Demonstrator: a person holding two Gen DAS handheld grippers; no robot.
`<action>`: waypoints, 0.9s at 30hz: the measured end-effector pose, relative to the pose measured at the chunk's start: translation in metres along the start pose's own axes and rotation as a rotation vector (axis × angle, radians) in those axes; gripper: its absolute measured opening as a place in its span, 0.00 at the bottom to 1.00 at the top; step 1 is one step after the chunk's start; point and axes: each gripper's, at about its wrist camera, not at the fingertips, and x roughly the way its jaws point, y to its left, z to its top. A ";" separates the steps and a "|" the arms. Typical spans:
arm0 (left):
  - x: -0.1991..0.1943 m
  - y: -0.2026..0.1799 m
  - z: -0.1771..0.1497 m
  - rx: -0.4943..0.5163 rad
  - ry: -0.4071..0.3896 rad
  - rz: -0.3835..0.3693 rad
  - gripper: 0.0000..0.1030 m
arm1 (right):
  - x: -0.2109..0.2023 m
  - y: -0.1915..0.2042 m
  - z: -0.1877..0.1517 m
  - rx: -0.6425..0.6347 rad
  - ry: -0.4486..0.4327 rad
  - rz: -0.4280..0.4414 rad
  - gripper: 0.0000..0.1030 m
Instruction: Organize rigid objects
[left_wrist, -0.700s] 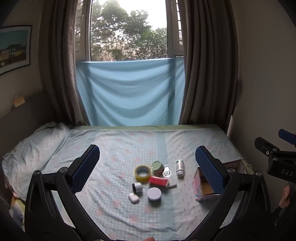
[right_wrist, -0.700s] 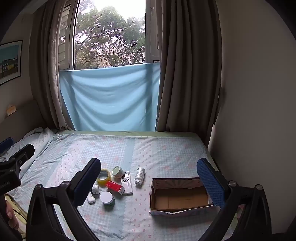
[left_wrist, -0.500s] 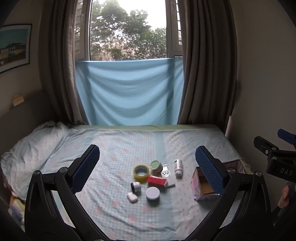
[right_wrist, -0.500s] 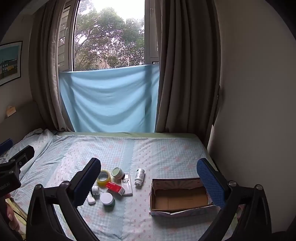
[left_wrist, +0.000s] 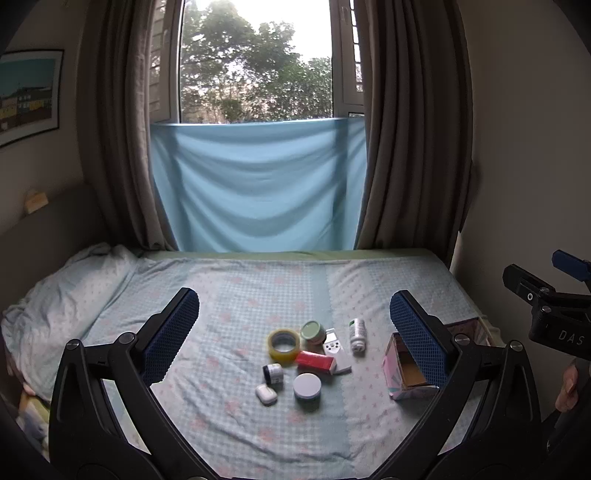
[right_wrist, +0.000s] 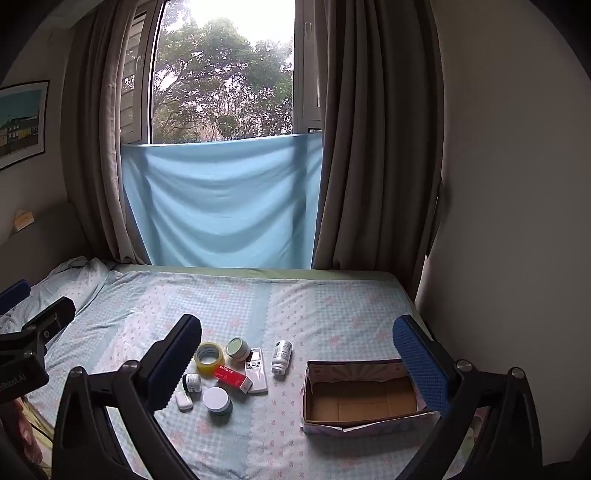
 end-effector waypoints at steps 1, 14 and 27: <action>-0.001 -0.001 0.000 0.004 -0.005 0.007 1.00 | 0.001 0.000 0.000 0.000 0.000 0.001 1.00; 0.002 0.000 0.000 0.001 -0.018 0.007 1.00 | 0.005 0.007 -0.001 -0.006 0.000 0.003 1.00; 0.009 0.004 0.001 -0.009 -0.006 -0.001 1.00 | 0.012 0.014 -0.001 -0.014 -0.001 0.016 1.00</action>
